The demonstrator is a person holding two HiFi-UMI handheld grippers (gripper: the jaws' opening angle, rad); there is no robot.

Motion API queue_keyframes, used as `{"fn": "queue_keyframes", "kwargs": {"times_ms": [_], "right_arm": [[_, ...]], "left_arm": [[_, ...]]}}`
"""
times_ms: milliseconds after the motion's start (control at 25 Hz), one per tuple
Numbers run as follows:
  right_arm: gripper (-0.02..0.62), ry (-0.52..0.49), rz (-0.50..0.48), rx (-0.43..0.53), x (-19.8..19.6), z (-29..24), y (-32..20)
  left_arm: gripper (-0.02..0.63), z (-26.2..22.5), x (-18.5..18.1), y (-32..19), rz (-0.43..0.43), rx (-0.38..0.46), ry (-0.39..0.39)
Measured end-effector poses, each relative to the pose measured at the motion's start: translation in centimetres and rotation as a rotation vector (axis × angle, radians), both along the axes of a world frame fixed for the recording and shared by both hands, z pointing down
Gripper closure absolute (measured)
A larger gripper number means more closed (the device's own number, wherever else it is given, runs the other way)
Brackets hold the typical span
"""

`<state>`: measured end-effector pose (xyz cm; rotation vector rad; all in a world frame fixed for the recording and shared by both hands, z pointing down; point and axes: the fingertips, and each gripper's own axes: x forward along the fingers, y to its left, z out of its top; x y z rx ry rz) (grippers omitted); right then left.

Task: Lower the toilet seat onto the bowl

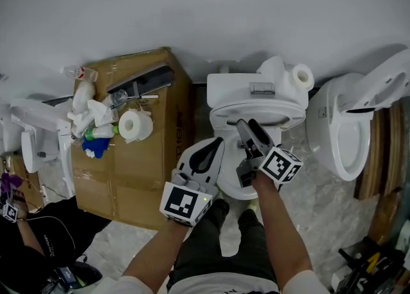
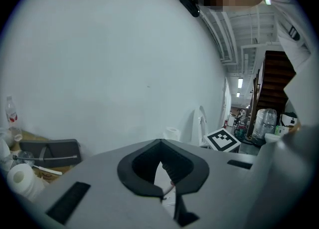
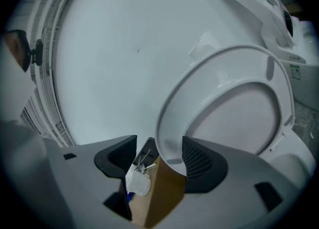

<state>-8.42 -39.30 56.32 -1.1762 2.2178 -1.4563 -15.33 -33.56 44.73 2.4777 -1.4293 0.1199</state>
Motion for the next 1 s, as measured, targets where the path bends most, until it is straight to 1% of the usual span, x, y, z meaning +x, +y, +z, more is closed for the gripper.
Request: {"fn": "queue_keyframes", "kwargs": {"times_ms": [200,480,600,800,1000], "right_arm": [[0.314,-0.013,0.034,-0.018,-0.6,2.1,-1.8],[0.304,-0.041,0.067,-0.006,-1.4,2.0,-3.7],[0.301,-0.034,0.068,-0.011,-1.3,2.5,-3.7],[0.301,-0.037,0.061,-0.005,-1.8,1.7,-3.8],[0.301,-0.031,0.06,-0.013,-1.5,1.9,-2.8]], "left_arm": [[0.597,2.3,-0.5,-0.9,0.011,-0.024,0.003],[0.597,2.8,-0.7,-1.3,0.037,-0.019,0.005],[0.598,3.0,-0.9,-1.4,0.041,-0.022,0.0],[0.598,3.3,-1.3,-1.1,0.036,-0.032,0.001],[0.598,3.0,-1.0,-0.2,0.033,-0.034,-0.004]]}}
